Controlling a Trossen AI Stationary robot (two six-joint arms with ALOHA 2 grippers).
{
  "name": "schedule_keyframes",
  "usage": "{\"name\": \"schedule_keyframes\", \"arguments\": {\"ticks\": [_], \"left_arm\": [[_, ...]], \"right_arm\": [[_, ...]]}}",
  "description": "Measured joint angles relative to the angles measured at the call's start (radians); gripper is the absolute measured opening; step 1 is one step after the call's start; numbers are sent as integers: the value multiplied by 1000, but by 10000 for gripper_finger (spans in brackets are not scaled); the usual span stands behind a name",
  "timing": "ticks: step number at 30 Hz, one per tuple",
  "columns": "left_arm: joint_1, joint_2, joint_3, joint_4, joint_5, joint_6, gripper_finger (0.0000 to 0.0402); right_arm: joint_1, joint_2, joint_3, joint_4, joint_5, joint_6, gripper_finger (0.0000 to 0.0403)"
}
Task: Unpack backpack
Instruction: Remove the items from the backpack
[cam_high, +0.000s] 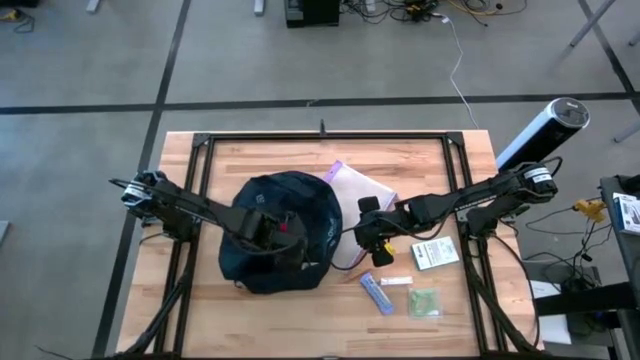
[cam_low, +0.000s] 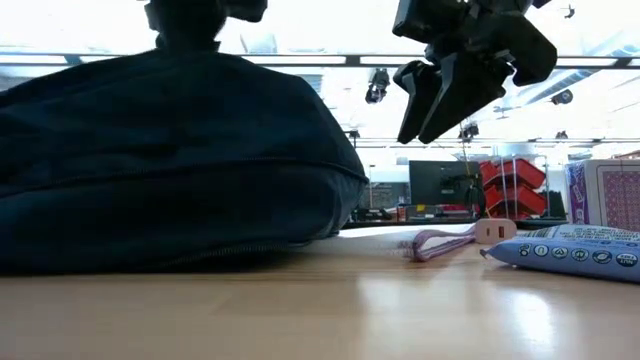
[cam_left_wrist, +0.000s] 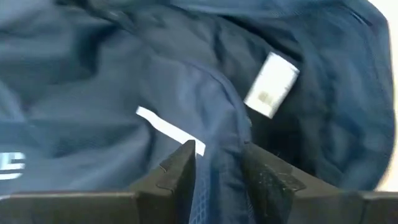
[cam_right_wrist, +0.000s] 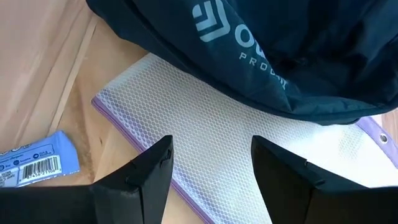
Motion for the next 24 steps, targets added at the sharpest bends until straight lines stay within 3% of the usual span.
{"name": "schedule_keyframes", "arguments": {"ticks": [3, 10, 16, 24], "left_arm": [[-2, -4, 28, -20, 54, 34, 135], [-5, -7, 174, -140, 59, 68, 166], [-23, -1, 174, -134, 71, 62, 176], [-57, 17, 169, -119, 174, 9, 180]], "right_arm": [[0, 0, -1, 1, 0, -10, 196], [0, 0, -1, 8, 3, -30, 195], [0, 0, -2, 9, 3, -10, 192], [0, 0, -8, 8, 2, -4, 190]]}}
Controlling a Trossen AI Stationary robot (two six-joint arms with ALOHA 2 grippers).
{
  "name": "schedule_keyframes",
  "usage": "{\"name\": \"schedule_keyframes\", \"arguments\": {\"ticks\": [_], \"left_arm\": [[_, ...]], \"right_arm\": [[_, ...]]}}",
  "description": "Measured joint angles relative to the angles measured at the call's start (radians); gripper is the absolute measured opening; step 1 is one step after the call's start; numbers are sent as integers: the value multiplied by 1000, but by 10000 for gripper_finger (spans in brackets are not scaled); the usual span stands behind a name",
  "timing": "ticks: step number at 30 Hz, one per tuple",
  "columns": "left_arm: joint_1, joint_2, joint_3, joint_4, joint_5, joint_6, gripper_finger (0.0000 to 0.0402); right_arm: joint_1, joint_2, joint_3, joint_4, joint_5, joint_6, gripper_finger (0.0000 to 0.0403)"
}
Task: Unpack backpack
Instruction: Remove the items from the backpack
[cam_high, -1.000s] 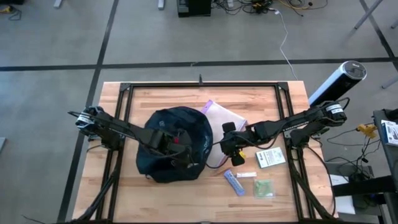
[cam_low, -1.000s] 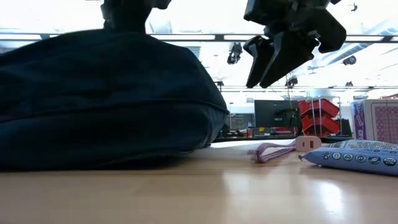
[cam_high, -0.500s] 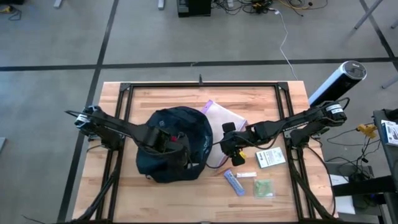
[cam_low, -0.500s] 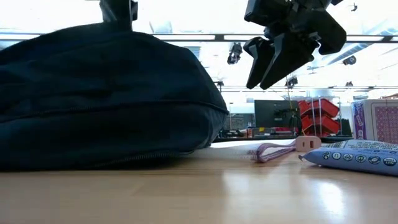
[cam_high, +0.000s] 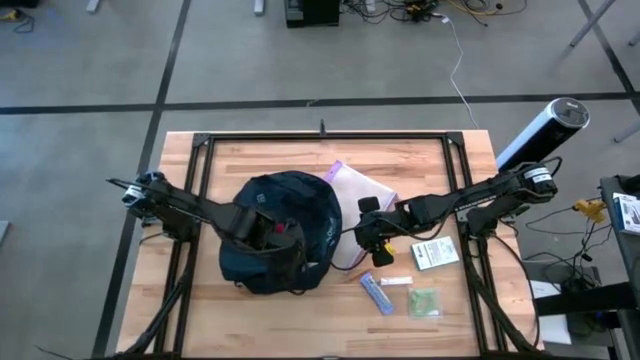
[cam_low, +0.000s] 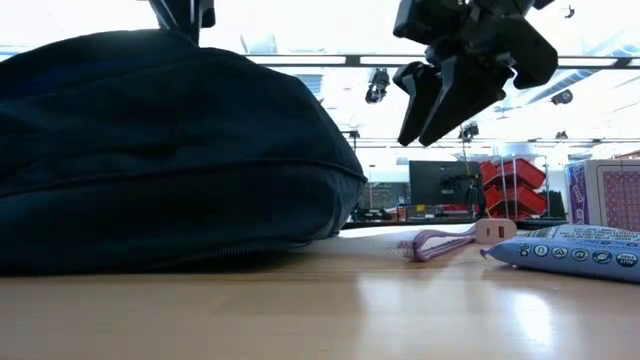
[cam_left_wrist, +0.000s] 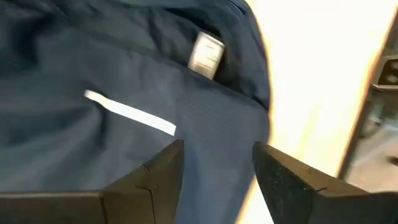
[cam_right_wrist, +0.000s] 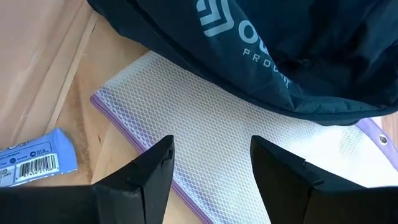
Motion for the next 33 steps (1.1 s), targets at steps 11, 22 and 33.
{"name": "schedule_keyframes", "arguments": {"ticks": [11, 22, 33], "left_arm": [[-114, 36, -1, 15, -64, -65, 158], [-122, 157, -2, -96, -392, -30, 178], [-81, 138, -2, -201, -535, -211, 12]], "right_arm": [[-13, 0, -11, 53, 0, -22, 187], [-17, 0, -26, 110, -8, 58, 183], [26, 0, -26, 194, -10, 170, 183]]}}
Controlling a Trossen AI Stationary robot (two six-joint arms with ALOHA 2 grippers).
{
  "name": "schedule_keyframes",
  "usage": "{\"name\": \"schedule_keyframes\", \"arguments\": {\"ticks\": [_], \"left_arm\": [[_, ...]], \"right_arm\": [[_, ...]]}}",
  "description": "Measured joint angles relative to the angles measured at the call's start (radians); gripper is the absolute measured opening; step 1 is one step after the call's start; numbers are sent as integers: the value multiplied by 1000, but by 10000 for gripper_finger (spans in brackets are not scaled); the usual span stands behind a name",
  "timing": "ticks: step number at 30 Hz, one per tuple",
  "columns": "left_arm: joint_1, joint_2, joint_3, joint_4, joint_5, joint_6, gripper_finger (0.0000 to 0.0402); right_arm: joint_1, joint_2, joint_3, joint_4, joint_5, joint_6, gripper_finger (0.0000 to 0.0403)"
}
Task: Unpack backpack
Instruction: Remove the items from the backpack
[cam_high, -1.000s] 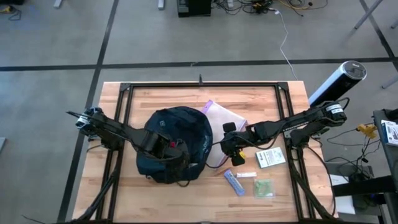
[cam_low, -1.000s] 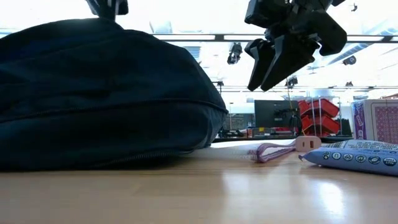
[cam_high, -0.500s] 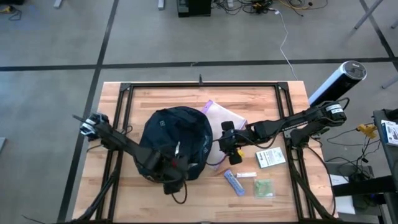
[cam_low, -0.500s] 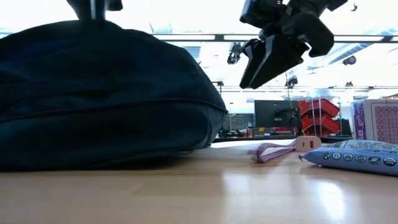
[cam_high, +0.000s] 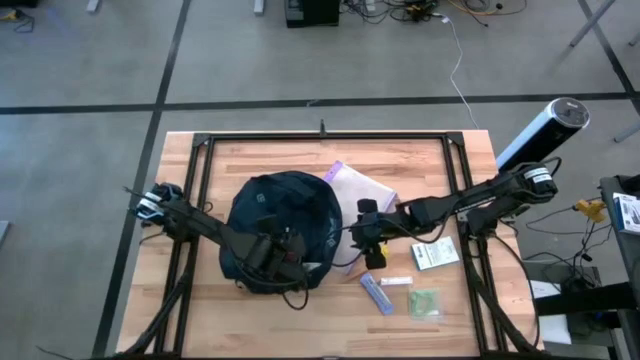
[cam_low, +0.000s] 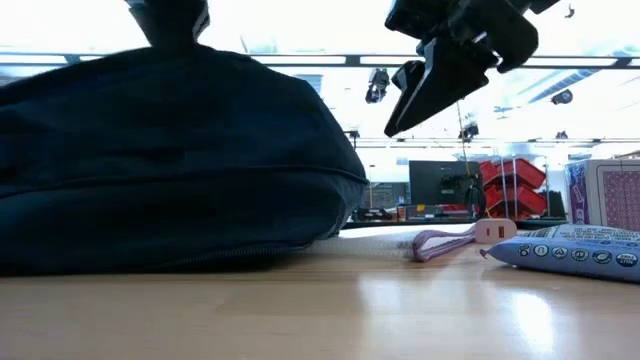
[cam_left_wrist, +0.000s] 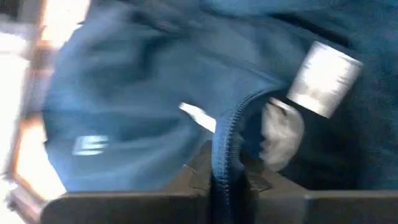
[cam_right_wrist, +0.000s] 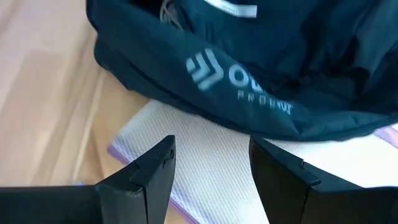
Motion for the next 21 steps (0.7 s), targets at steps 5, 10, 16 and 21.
{"name": "schedule_keyframes", "arguments": {"ticks": [5, 10, 16, 21], "left_arm": [[1, -87, -51, -92, -170, -284, 2], [-13, -199, -147, -142, -305, -629, 0], [-108, -379, -356, -141, -521, -1031, 0], [-181, -537, -542, -140, -578, -1231, 0]], "right_arm": [[13, 32, 0, 286, 3, 83, 181], [11, 125, 2, 594, 13, 136, 168], [3, 314, 65, 545, 13, 188, 133], [17, 428, 141, 321, 10, 242, 100]]}}
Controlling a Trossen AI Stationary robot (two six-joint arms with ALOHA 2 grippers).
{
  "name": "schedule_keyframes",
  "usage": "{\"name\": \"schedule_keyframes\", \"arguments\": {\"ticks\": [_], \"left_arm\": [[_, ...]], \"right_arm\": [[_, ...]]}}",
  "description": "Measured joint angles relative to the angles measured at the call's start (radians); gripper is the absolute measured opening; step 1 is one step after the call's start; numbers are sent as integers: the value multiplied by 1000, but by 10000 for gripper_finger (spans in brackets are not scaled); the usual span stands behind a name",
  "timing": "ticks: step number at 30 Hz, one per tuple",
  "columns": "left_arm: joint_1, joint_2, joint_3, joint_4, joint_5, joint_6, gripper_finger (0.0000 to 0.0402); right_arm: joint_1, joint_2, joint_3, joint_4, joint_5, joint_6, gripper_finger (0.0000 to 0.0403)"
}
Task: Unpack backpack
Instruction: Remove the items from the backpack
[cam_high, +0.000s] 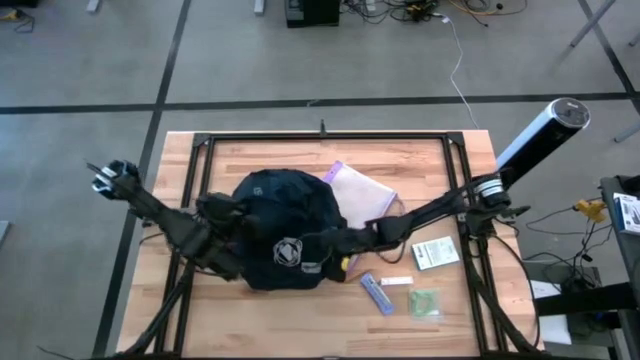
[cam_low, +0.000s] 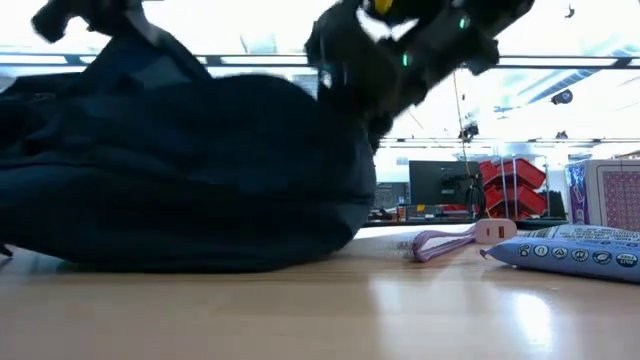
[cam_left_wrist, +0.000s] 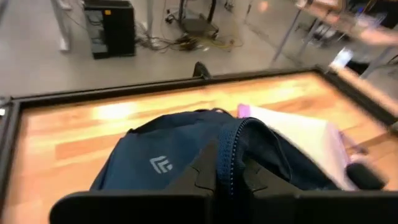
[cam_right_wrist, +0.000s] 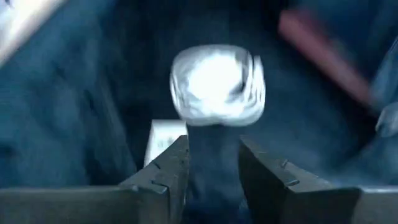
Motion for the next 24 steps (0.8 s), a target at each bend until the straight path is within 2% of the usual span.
{"name": "schedule_keyframes", "arguments": {"ticks": [5, 10, 15, 17, 21, 24], "left_arm": [[-32, -131, -147, 30, -9, -59, 0], [-69, -223, -199, 150, -170, 16, 0], [-73, -276, -199, 339, -226, 268, 0], [-74, -291, -199, 461, -231, 411, 0], [-73, -308, -199, 775, -254, 734, 0], [-72, -328, -199, 1068, -294, 1045, 0]], "right_arm": [[31, 37, 66, -211, 1, -6, 72], [43, 15, 94, -246, 5, -33, 54], [19, -13, 158, -90, 25, -165, 52], [-7, -10, 184, -25, 27, -223, 55], [-86, 40, 239, 34, 15, -325, 66], [-146, 98, 264, 32, -49, -372, 77]]}}
